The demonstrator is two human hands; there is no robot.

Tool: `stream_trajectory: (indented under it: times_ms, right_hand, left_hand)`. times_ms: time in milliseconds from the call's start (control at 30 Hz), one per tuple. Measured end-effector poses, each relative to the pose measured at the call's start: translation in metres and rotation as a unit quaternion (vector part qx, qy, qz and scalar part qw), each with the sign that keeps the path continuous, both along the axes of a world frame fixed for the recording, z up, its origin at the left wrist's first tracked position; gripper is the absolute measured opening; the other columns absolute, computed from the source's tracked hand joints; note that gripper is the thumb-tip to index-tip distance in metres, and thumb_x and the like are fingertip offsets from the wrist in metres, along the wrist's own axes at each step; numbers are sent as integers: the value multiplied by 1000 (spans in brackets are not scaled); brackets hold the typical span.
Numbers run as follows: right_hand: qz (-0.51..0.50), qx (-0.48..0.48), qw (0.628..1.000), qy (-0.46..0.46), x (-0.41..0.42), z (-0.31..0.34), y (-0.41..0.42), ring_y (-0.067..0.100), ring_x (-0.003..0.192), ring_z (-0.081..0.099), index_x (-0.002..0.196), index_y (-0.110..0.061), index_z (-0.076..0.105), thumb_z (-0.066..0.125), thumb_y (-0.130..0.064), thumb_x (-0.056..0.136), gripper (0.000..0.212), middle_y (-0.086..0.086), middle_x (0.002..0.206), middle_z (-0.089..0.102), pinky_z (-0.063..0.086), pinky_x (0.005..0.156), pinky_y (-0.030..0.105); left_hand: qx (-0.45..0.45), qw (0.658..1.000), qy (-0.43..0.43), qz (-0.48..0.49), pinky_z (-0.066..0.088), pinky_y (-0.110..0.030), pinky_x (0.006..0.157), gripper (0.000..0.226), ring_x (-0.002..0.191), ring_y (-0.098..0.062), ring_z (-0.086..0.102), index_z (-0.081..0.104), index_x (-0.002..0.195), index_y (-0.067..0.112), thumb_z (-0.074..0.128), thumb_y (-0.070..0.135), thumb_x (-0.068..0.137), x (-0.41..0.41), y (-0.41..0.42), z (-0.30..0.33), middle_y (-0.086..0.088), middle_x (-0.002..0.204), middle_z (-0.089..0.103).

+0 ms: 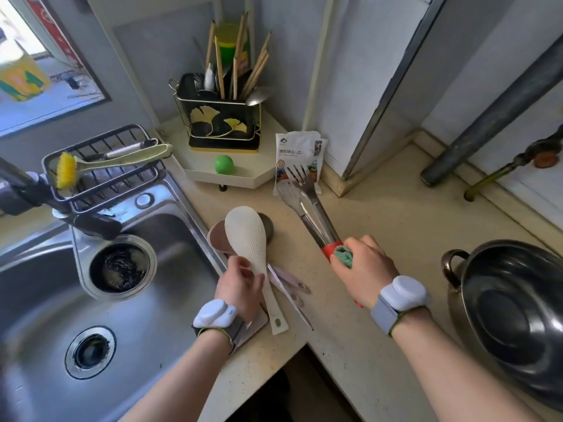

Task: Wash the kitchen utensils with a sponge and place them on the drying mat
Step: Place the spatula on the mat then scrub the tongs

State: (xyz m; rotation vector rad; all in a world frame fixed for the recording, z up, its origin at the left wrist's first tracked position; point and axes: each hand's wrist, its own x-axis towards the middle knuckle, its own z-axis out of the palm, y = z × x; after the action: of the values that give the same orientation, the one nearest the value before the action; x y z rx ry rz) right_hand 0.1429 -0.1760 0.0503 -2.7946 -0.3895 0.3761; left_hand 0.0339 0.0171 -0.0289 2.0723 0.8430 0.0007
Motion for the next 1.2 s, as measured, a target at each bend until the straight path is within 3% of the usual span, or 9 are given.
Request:
stream_trajectory:
  times_ms: [167, 233, 333, 400, 567, 700, 834, 967, 1200]
  right_hand:
    - [47, 74, 996, 3, -15, 23, 31, 26, 70, 48, 76, -20, 45, 52, -40, 89, 25, 0, 85, 42, 33, 57, 30]
    - [68, 118, 990, 26, -25, 30, 47, 24, 70, 48, 69, -21, 42, 54, -40, 87, 29, -2, 80, 42, 33, 59, 31]
    - [100, 157, 980, 70, -44, 33, 73, 18, 71, 49, 67, -22, 45, 56, -41, 85, 29, -3, 77, 46, 33, 59, 30]
    - [117, 181, 972, 95, -62, 33, 95, 15, 74, 52, 71, -22, 51, 56, -44, 84, 26, -5, 79, 49, 39, 63, 29]
    - [207, 163, 958, 116, -120, 26, 159, 18, 93, 54, 94, -22, 58, 55, -46, 87, 25, -2, 94, 52, 41, 78, 28]
    - [286, 163, 927, 182, -148, 24, 194, 15, 95, 56, 107, -24, 59, 59, -41, 86, 27, -1, 99, 55, 38, 79, 20]
    - [156, 319, 880, 314, -143, 48, 239, 17, 96, 62, 111, -24, 57, 55, -23, 88, 23, 3, 106, 66, 46, 92, 27]
    - [233, 335, 899, 157, -151, 56, 296, 12, 94, 57, 122, -22, 47, 55, -11, 88, 36, -6, 105, 60, 42, 88, 23]
    - [332, 333, 882, -2, -197, 35, 345, 15, 92, 49, 100, -23, 73, 70, -20, 81, 20, -1, 96, 55, 34, 86, 11]
  left_hand:
    - [-33, 997, -35, 53, 42, -28, 72, 20, 86, -21, 62, 52, 104, 17, 60, 31, 92, -8, 7, 15, 10, 85, 61]
    - [-124, 981, -82, 127, 50, -34, 73, 16, 84, -25, 65, 58, 98, 16, 58, 31, 93, -12, 18, 28, 0, 85, 67]
    - [-429, 852, -178, 243, 52, -37, 75, 32, 78, -23, 65, 60, 105, 10, 47, 38, 99, -22, 39, 63, -12, 94, 69]
    - [-523, 801, -180, 229, 52, -41, 81, 46, 86, -24, 66, 60, 116, 10, 41, 48, 98, -36, 54, 80, -13, 104, 70]
    - [-479, 833, -186, 206, 52, -31, 61, 33, 76, -14, 66, 54, 119, 25, 65, 23, 88, -86, 78, 87, 0, 88, 72]
    - [-432, 851, -179, 240, 49, -30, 61, 30, 78, -18, 62, 58, 110, 21, 72, 20, 84, -129, 113, 82, -10, 94, 66]
    - [-401, 868, -158, 245, 51, -36, 68, 41, 70, -18, 64, 55, 119, 21, 71, 15, 82, -179, 147, 74, -9, 99, 67]
    - [-377, 892, -149, 200, 45, -31, 56, 60, 62, -13, 53, 50, 125, 23, 60, 9, 68, -217, 161, 67, -2, 97, 70]
    - [-303, 939, -112, 117, 42, -28, 52, 52, 58, -13, 49, 48, 117, 24, 54, 8, 68, -265, 187, 70, 2, 90, 62]
